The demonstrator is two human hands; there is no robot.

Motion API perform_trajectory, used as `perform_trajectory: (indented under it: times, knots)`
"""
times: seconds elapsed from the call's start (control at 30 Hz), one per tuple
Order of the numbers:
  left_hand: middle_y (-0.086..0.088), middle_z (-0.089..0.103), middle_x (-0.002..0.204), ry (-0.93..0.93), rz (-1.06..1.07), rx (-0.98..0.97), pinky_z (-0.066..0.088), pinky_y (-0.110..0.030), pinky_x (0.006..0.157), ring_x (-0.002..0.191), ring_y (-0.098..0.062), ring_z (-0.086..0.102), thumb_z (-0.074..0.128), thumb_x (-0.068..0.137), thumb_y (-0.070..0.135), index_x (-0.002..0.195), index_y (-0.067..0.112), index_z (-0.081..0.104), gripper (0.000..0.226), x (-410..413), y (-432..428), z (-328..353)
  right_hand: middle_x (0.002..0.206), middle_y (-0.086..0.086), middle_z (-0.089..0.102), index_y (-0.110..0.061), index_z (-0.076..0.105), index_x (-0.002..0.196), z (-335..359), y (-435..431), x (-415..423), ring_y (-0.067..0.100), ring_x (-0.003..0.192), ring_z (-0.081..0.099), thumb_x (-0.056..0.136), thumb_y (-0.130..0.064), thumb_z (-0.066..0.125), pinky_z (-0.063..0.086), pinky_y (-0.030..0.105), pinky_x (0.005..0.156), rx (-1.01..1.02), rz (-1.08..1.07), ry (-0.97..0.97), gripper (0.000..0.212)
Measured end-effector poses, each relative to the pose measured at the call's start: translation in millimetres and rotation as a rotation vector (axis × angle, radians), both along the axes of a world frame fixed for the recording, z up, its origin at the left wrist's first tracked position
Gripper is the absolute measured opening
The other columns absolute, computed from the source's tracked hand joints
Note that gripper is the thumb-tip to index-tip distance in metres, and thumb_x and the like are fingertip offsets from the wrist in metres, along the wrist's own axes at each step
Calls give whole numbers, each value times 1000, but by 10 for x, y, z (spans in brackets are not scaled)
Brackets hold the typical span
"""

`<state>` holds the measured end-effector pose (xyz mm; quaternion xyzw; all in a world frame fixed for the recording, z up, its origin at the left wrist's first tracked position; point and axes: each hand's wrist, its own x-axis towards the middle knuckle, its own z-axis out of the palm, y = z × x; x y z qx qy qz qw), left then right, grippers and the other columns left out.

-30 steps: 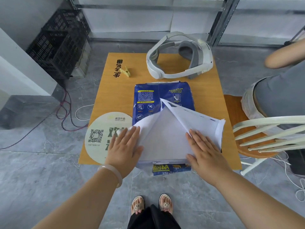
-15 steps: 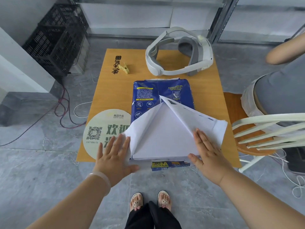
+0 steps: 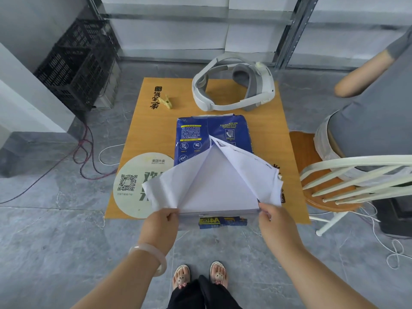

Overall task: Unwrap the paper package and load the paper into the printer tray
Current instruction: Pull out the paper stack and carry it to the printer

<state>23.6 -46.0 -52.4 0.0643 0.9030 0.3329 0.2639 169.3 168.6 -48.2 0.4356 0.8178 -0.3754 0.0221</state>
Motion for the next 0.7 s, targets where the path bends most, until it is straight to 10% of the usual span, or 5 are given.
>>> perform_trajectory:
  times: [0.27,0.5,0.53,0.57,0.7]
  knots:
    - [-12,58,97,-319,369,279,48,-50,93,91,-28,55,50,79,10,81,26,57,17,31,70,77,85,5,71,-16,66,116,-1,25,-50,24,66,63,90,-11,42,40,27,49,-158,-136,3,36]
    - [-10,52,88,-458,563,451,38,-38,81,87,-21,46,52,78,0,59,19,56,27,21,53,109,93,28,65,0,65,92,14,48,-71,47,87,58,86,-15,48,46,56,83,-146,-219,48,24]
    - [-10,50,88,-455,571,454,38,-37,79,86,-21,45,50,82,-2,57,18,54,32,19,46,103,84,30,64,1,65,89,11,44,-71,46,72,56,86,-19,51,24,37,85,-163,-238,59,25]
    - [-10,49,87,-456,578,465,38,-37,78,85,-21,45,48,84,-4,58,16,53,33,17,39,88,77,30,61,1,64,85,6,46,-77,36,59,51,85,-24,53,40,35,56,-187,-261,75,27]
    - [-9,59,74,-527,657,562,53,-22,58,71,-18,58,47,89,-6,73,8,61,26,-11,51,101,65,9,69,-12,71,76,-62,91,-116,23,62,64,82,-23,66,60,51,65,-384,-457,163,14]
